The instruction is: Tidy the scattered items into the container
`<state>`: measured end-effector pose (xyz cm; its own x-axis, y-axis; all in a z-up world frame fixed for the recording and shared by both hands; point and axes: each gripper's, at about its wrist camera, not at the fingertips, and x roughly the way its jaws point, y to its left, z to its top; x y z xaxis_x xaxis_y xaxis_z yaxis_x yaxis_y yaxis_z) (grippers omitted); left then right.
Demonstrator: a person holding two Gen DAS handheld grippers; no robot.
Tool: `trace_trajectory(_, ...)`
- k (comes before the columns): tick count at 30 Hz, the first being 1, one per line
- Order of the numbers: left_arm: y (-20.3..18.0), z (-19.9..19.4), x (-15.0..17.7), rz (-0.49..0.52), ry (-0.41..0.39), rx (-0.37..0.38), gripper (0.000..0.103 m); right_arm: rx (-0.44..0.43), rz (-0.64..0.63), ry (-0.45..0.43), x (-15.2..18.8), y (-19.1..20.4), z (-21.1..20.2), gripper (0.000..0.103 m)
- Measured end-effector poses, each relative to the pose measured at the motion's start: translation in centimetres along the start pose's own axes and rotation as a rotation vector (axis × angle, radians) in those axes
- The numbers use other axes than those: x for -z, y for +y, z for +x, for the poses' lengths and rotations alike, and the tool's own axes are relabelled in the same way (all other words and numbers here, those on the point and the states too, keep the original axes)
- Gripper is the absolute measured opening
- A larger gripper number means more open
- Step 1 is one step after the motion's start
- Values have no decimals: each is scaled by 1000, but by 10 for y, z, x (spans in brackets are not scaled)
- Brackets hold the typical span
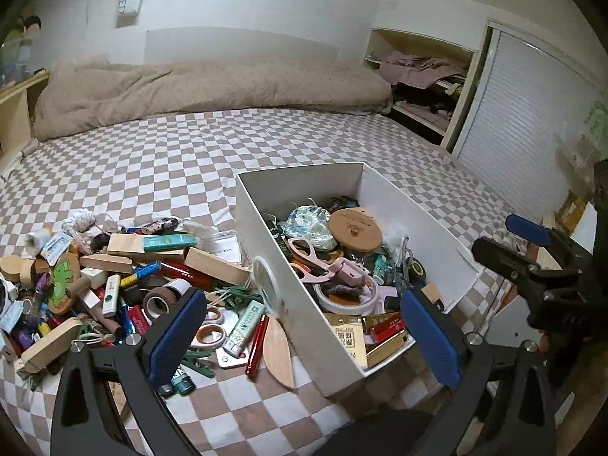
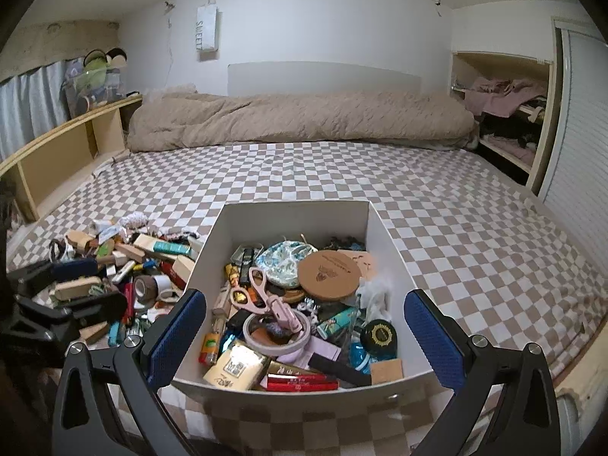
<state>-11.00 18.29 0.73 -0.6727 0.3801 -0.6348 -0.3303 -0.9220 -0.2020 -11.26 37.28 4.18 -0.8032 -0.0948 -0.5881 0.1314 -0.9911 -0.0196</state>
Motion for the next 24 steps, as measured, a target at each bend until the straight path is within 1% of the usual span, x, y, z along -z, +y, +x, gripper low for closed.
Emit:
trace_trajectory(4,2,-6,5,21,-11,0,103,-9,-2,4,9,7,-2,103)
trace_trajectory(11,9,-16,11,26,-18,-5,103,2,-20,-8,23,19,-14,103)
trace_trajectory(15,9,-26,19,56,-38,-15,103,13,-20,-6,28,23,-17,103)
trace_trajectory(21,10,-34,31,89,-46,-3,103,13,-19,3,37,27,-18,103)
trace_trajectory(24,12,-38,34,80,-48,11,103,16,-17,3,39,30,-20,103)
